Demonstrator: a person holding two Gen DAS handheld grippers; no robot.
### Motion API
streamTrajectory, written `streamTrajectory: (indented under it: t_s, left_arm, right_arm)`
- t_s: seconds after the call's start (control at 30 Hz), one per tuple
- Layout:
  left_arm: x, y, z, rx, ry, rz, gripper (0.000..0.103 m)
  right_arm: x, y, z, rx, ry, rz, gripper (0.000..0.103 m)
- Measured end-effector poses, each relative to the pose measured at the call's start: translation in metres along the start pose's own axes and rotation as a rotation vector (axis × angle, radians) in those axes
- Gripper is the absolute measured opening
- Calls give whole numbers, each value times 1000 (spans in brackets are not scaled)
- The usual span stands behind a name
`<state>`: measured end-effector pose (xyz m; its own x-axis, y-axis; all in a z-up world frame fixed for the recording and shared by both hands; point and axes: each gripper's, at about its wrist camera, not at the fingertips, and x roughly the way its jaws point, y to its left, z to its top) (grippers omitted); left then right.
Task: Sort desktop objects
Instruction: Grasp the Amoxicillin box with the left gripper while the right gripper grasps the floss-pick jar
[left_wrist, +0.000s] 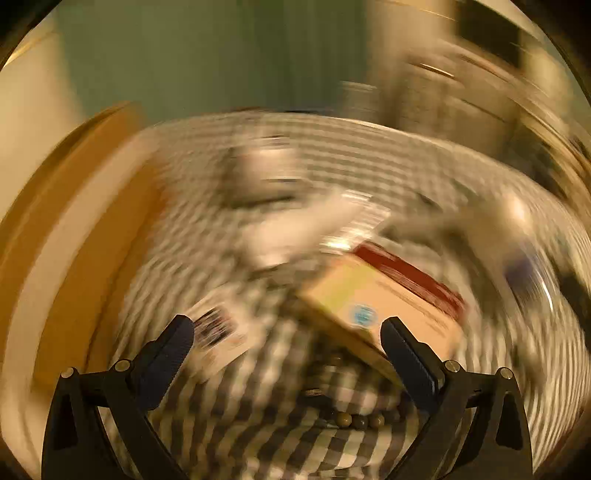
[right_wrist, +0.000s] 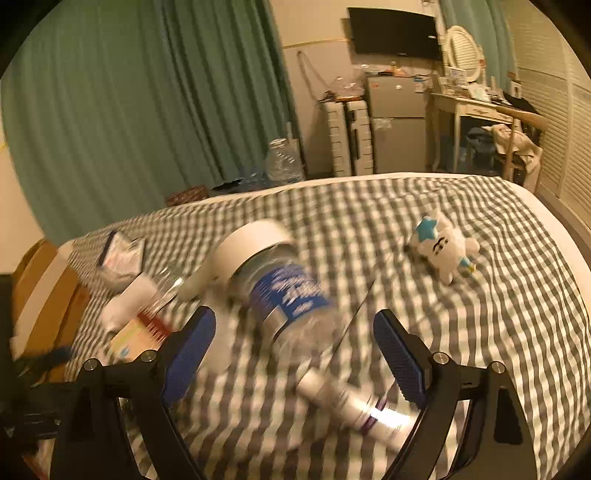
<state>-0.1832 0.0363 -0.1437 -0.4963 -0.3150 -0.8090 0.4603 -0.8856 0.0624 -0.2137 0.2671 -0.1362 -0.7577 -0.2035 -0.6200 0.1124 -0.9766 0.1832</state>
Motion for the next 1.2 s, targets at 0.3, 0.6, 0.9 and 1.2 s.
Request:
streamTrajectory:
  t_s: [0.3,0.6,0.9,1.2]
  left_arm:
    - [13,-65,13,7,107,-30,103]
    - [38,-22,21,-174,294,-103,103]
    - [49,-45,16,-218,332,-101,103]
    - [46,-23,1,33,363,-243,87]
  right_arm:
    - [24,1,15,-157,66,88,87]
    - [96,4,5,-132,271,180,67]
    - [35,-29,6,-113,189,22,62]
    - [-2,-39,-1,-67,168,-1,62]
